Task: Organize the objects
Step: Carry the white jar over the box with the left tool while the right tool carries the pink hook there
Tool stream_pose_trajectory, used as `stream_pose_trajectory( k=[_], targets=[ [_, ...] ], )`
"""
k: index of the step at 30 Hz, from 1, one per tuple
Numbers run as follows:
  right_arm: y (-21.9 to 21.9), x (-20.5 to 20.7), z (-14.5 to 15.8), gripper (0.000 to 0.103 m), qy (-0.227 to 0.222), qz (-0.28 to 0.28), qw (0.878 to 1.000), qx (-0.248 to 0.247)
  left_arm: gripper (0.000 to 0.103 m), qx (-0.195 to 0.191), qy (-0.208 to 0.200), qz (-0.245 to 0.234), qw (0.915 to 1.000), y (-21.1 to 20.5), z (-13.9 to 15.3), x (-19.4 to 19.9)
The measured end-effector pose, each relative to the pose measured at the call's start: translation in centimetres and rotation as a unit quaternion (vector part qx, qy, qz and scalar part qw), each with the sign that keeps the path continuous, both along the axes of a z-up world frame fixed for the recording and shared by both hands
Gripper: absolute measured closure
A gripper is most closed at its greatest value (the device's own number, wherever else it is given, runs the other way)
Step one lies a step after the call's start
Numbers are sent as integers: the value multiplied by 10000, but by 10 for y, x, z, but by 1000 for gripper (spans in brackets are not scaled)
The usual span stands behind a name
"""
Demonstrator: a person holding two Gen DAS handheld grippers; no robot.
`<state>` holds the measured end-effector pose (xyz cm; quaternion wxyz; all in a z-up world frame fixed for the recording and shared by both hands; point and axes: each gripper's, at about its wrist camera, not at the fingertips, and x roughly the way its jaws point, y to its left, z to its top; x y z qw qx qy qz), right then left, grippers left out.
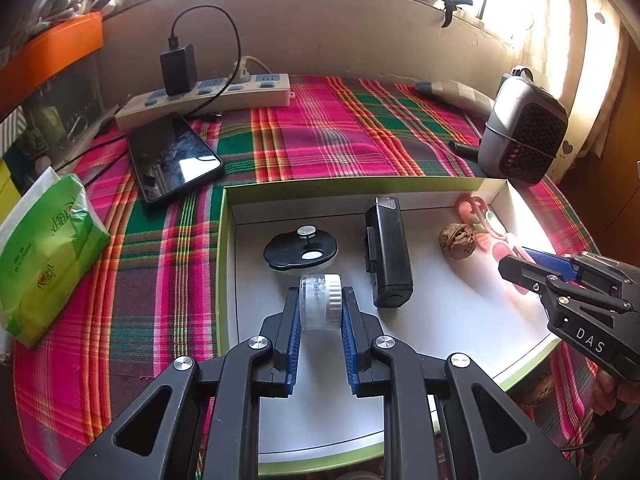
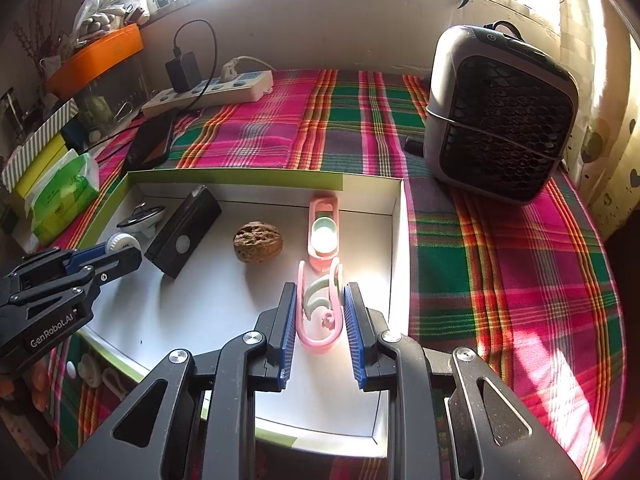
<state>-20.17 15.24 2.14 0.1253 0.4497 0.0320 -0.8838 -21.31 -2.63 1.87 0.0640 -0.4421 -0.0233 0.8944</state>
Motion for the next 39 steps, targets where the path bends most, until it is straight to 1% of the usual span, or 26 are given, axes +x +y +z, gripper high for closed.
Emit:
stream_pose_trajectory(
  k=[12, 23, 39],
  targets=[
    [-3, -2, -1, 79, 71, 34, 10000, 60, 86, -145, 22, 30, 9999, 2, 0, -13],
    [-3, 5, 0, 79, 108, 26, 9999, 38, 86, -241, 63, 22, 9997, 6, -2, -13],
    [-8, -4, -5, 79, 0, 78, 9999, 111, 86, -323, 66, 2, 9995, 7, -2, -13]
  ],
)
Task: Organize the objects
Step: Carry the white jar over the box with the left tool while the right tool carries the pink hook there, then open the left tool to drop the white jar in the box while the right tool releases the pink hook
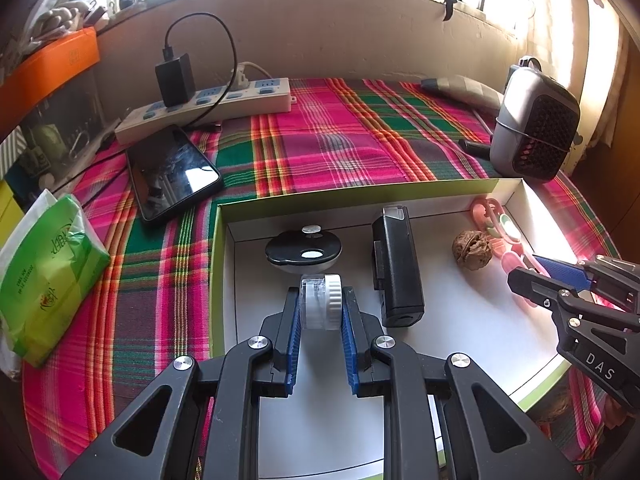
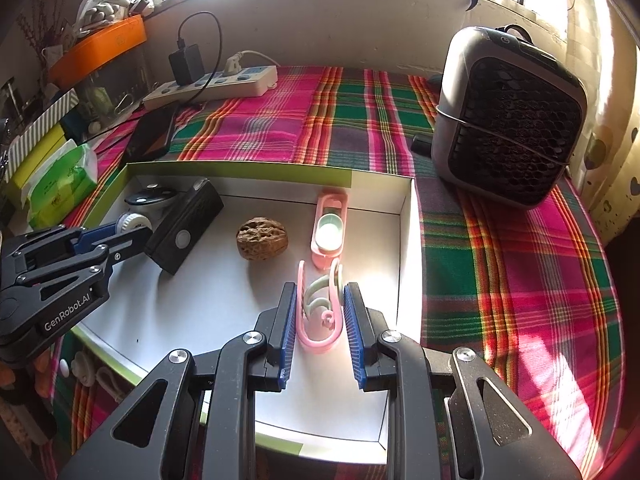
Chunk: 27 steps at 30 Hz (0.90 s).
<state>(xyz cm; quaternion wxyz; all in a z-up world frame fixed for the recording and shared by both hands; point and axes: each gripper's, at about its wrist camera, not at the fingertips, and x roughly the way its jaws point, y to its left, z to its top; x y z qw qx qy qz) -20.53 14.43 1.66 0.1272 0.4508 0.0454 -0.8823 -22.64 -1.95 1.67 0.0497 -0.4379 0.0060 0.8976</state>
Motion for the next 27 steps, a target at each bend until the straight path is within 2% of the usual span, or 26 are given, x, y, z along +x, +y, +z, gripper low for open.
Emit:
stream_pose_trajectory(
  k=[19, 24, 27],
  targets=[
    [-4, -3, -2, 79, 1, 16, 10000, 64, 85, 19, -1, 1, 10000, -1, -1, 1],
    [-2, -2, -1, 78, 7, 0, 10000, 14, 78, 31, 19, -22, 10000, 0, -1, 3],
    [-2, -2, -1, 77, 12, -7, 10000, -18, 77, 32, 20, -2, 10000, -1, 0, 4]
  ],
)
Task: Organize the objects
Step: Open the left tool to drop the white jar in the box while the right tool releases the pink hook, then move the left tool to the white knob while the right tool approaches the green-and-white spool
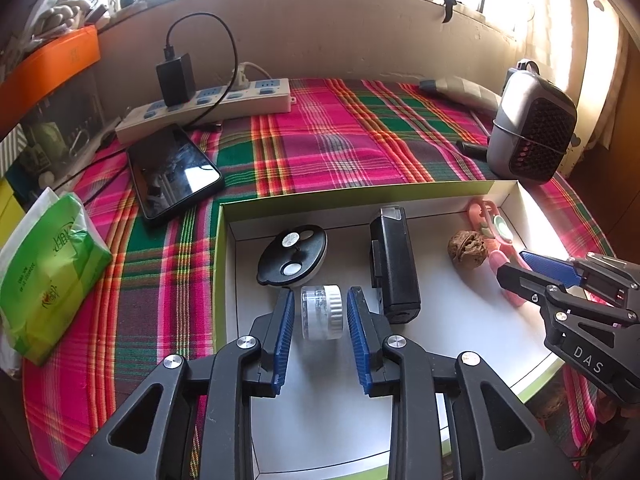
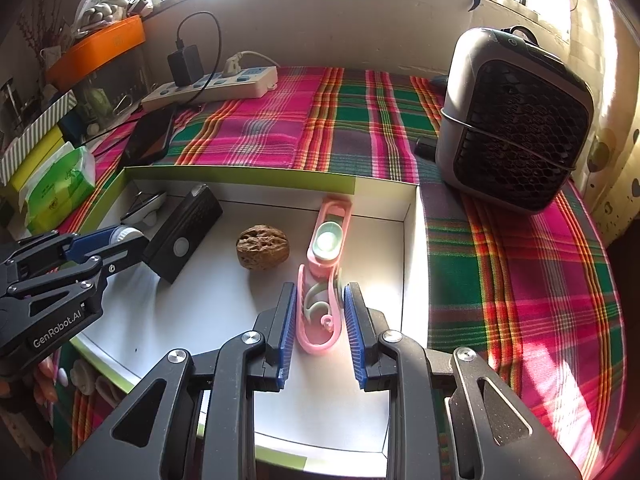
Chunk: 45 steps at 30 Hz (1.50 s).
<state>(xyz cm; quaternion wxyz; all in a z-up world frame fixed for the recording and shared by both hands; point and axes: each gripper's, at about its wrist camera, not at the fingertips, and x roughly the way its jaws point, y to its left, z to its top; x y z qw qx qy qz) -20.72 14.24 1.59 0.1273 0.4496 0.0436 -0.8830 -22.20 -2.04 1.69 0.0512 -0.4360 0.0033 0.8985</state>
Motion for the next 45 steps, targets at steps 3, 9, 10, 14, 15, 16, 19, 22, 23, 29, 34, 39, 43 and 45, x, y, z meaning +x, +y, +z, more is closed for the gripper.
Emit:
stream_pose_trajectory(
  k=[3, 9, 10, 14, 15, 16, 19, 22, 23, 29, 34, 39, 43, 45],
  targets=[
    [0, 0, 0, 71, 21, 1, 10000, -26, 76, 36, 18, 14, 10000, 0, 2, 2],
    [1, 1, 1, 67, 33, -35, 10000, -52, 73, 120, 48, 22, 9999, -2, 6, 6],
    [0, 1, 1, 67, 36, -43, 10000, -56, 73, 128, 51, 26, 9999, -2, 7, 6],
    [2, 4, 3, 67, 60, -78, 9999, -91, 71, 168, 77, 17, 9998, -3, 9, 10],
    [2, 5, 4, 66, 64, -79, 9999, -107, 71, 173, 75, 19, 9998, -3, 9, 11],
    [2, 6, 4, 66, 74, -77, 9999, -119, 71, 183, 80, 29, 9998, -4, 10, 11],
    [2, 10, 7, 62, 112, -73, 9998, -151, 71, 220, 116, 46, 9997, -5, 13, 15],
    [1, 13, 9, 62, 146, -81, 9997, -178, 71, 256, 147, 61, 9995, -7, 16, 19],
    [1, 15, 10, 62, 152, -89, 9997, -186, 70, 266, 157, 66, 9995, -8, 17, 20],
    [4, 25, 15, 62, 224, -120, 9994, -242, 70, 300, 251, 72, 9992, -12, 24, 31],
    [5, 33, 19, 62, 273, -149, 9991, -300, 70, 354, 277, 99, 9989, -17, 25, 41],
    [6, 44, 23, 62, 343, -161, 9987, -344, 70, 365, 350, 134, 9986, -21, 28, 55],
    [5, 54, 25, 62, 417, -145, 9983, -392, 70, 414, 377, 168, 9983, -25, 29, 67],
    [5, 60, 27, 62, 445, -122, 9980, -435, 70, 400, 407, 208, 9982, -27, 30, 73]
  ],
)
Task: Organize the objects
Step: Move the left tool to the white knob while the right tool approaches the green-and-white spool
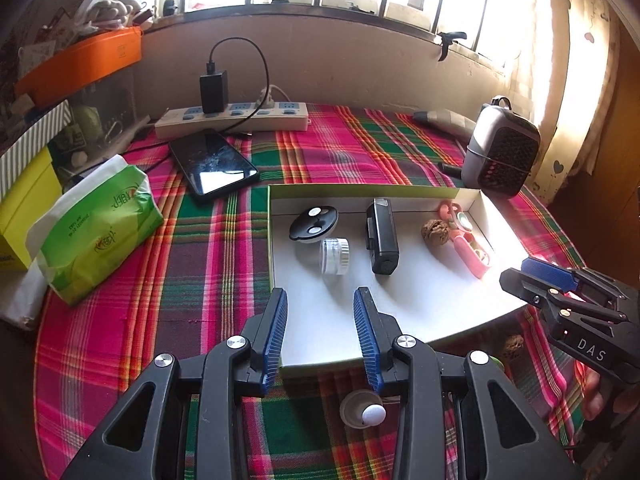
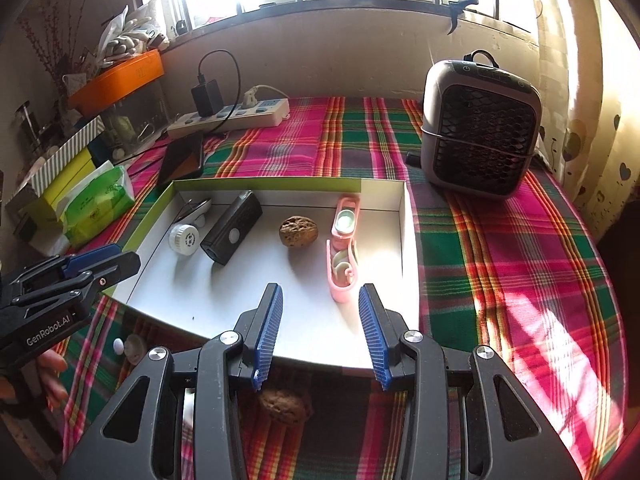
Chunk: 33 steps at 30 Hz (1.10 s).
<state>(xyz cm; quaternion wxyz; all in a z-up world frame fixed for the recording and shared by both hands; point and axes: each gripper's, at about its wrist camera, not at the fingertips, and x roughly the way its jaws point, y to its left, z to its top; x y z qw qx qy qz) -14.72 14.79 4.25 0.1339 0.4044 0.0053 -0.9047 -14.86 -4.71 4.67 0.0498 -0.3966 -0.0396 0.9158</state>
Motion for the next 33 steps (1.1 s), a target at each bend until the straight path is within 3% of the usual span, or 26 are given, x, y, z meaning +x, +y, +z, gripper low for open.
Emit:
stream_pose_trajectory(
  k=[13, 26, 29, 33],
  targets=[
    [0, 32, 0, 62, 127, 76, 9998, -95, 70, 38, 75, -145, 9999, 0, -2, 34],
    [-1, 59, -6, 61, 141, 243, 9993, -259, 66, 288, -177, -484, 9983, 5, -21, 51],
    [-2, 63, -7, 54, 152, 288, 9992, -252, 65, 250, -217, -532, 9980, 8, -25, 51],
    [-2, 67, -8, 53, 135, 324, 9989, -310, 65, 173, -329, -508, 9980, 11, -31, 45]
  ],
)
